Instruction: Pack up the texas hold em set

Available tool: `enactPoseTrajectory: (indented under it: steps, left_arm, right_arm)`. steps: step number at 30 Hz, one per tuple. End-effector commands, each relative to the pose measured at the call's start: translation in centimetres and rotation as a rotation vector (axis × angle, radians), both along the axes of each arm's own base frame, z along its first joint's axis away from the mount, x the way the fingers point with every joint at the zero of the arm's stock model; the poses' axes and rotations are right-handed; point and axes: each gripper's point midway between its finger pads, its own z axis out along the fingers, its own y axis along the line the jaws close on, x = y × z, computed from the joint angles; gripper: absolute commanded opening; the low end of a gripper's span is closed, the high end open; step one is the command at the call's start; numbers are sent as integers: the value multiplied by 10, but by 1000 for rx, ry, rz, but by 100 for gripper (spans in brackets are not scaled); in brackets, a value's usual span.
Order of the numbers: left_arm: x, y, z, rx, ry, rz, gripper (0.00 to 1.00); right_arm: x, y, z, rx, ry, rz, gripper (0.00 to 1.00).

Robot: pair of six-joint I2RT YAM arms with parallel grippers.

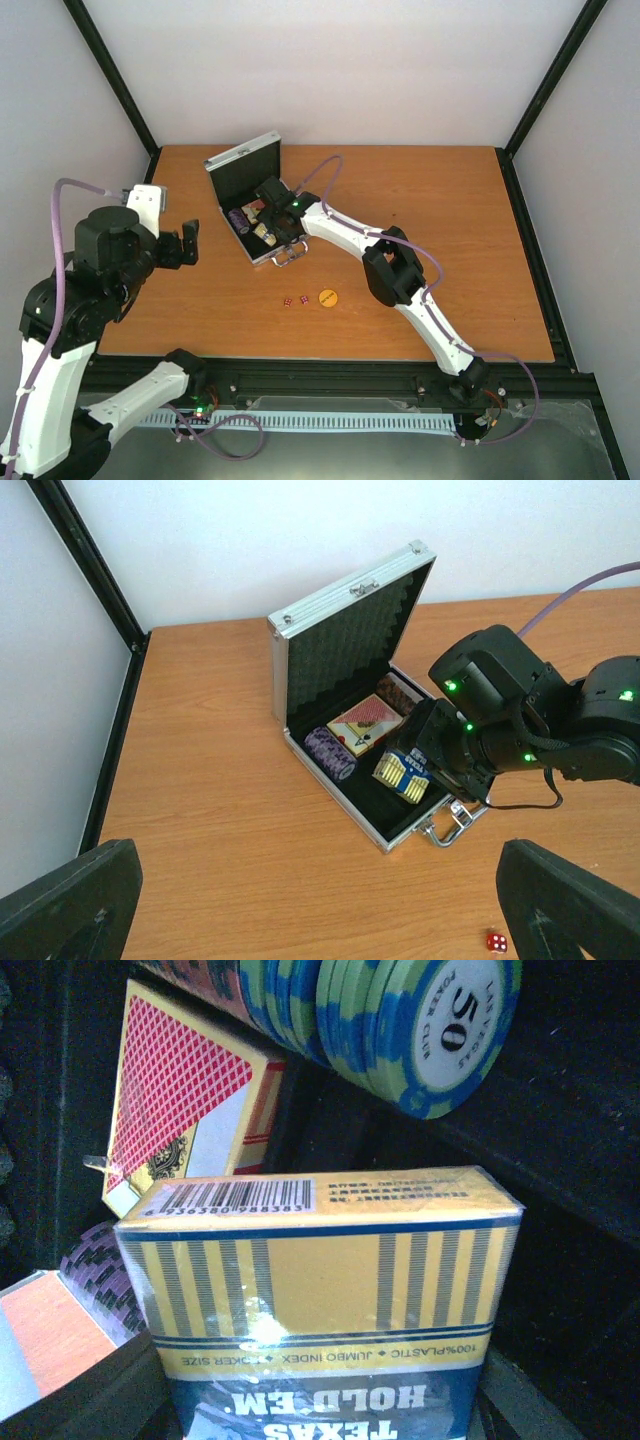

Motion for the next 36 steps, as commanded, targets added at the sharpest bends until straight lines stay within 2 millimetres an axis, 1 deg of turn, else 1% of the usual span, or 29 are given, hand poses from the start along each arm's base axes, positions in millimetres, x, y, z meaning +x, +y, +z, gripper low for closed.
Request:
enactPoseTrajectory:
  steps: [1, 3, 5, 9, 10, 11, 12, 16, 17, 18, 21, 23, 25, 28, 33, 36]
  left_arm:
    - [-4, 0, 4, 2, 4, -10, 100]
    - [-4, 0, 3, 2, 7, -9, 100]
    - [-4, 0, 3, 1, 6, -10, 100]
    - [-5, 1, 4, -3, 3, -10, 100]
    - [-5, 0, 4, -3, 3, -10, 100]
    - [-5, 1, 4, -3, 2, -10, 100]
    - [-5, 1, 4, -3, 3, -10, 100]
    - [-7, 1, 4, -5, 2, -9, 100]
    - [-7, 2, 4, -5, 2, -9, 100]
    - [-8, 2, 4, -6, 1, -9, 100]
    - [-9, 3, 4, -5, -1, -7, 100]
    - [-11, 4, 4, -3, 0, -6, 100]
    - [-11, 5, 4, -1, -2, -4, 100]
    - [-11, 4, 5, -3, -6, -6, 100]
    - [-9, 2, 7, -7, -14, -15, 100]
    - [-7, 1, 6, -4, -12, -17, 100]
  right_arm:
    - [2, 10, -7, 37, 4, -13, 28]
    - [1, 9, -8, 33, 10, -13, 32]
    - [0, 8, -8, 28, 12, -10, 42]
    - [0, 9, -5, 29, 4, -3, 48]
    - [0, 9, -4, 32, 1, 0, 53]
    - [1, 9, -4, 31, 0, 0, 61]
    - [1, 10, -4, 33, 1, 1, 64]
    - [0, 10, -3, 34, -2, 5, 72]
    - [0, 10, -3, 31, 0, 6, 76]
    - [0, 10, -3, 29, 0, 6, 84]
    - [1, 10, -1, 29, -9, 11, 87]
    - [1, 10, 2, 26, -17, 17, 91]
    - [2, 11, 9, 23, -36, 25, 92]
    - [2, 12, 24, 9, -67, 54, 100]
    - [0, 8, 58, -33, -145, 140, 100]
    - [0, 11, 77, -55, -221, 236, 100]
